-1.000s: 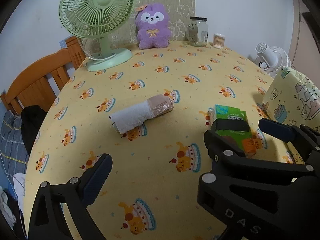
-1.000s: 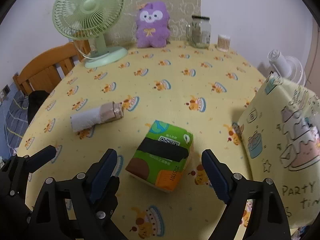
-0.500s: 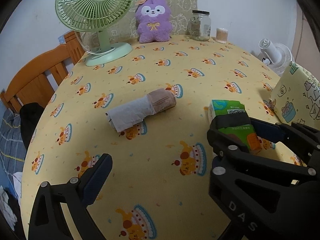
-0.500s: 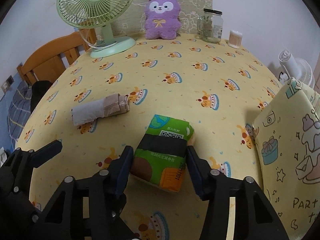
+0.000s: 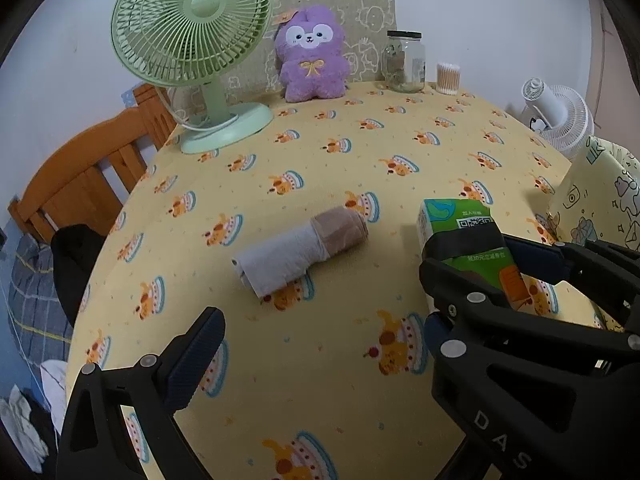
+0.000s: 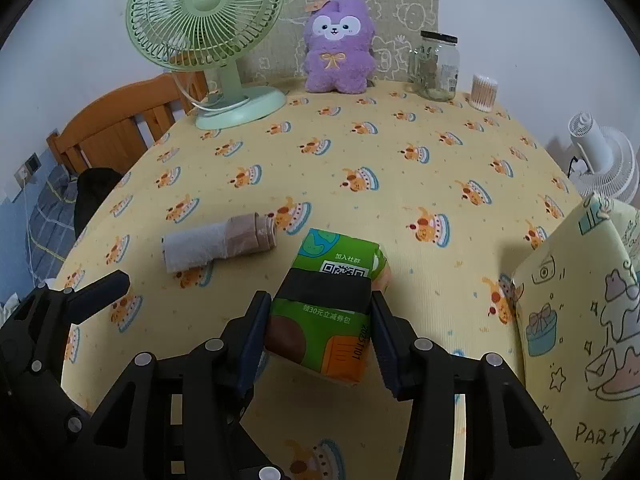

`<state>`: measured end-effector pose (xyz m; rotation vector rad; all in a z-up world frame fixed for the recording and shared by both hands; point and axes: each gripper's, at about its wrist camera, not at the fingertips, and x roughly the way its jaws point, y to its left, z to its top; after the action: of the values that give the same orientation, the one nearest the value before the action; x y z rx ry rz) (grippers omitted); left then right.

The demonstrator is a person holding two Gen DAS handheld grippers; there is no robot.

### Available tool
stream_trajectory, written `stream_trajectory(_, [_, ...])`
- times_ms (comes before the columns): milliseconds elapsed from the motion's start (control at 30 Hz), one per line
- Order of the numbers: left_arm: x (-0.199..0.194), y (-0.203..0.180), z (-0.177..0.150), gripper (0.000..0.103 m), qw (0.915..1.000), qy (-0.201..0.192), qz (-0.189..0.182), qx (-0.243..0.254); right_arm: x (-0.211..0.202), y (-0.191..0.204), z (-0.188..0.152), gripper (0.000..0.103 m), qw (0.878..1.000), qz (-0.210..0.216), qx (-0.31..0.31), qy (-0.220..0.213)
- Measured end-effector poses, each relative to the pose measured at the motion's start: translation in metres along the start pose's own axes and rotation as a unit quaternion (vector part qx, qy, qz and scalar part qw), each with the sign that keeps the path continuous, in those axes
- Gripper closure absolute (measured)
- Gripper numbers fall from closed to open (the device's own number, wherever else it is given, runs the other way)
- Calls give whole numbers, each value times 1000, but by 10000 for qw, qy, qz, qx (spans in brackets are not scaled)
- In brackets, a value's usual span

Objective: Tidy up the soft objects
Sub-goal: 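Grasp the green tissue pack with the right tool and lift it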

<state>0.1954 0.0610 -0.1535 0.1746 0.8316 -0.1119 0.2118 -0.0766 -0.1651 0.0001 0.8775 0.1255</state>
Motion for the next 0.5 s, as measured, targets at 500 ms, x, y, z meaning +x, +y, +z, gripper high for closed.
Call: stream_trajectory(500, [9,4,27,2,9991,-155,6,398,5,-3,24,52,9998,34,81,-155])
